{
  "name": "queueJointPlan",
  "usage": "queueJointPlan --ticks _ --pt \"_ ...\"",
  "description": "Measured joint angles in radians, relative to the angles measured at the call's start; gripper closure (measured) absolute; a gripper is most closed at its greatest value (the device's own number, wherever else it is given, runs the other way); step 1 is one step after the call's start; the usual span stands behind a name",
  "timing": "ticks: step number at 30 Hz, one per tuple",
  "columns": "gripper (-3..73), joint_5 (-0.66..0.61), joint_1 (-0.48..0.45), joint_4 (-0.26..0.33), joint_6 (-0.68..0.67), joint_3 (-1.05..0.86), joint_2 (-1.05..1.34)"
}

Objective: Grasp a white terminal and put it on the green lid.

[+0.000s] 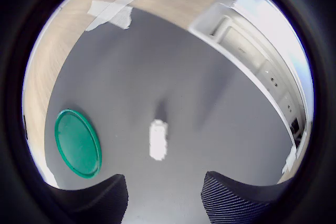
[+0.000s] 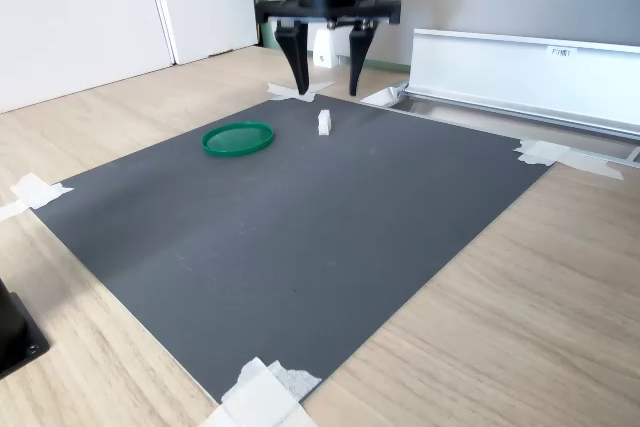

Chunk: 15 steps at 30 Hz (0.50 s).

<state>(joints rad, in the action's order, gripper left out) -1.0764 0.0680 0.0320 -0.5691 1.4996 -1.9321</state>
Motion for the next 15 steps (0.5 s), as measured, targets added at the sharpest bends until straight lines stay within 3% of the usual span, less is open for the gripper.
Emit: queueJointPlan --ticks 15 --pt "13.3 0.062 0.044 -0.003 -0.005 0.018 -0.087"
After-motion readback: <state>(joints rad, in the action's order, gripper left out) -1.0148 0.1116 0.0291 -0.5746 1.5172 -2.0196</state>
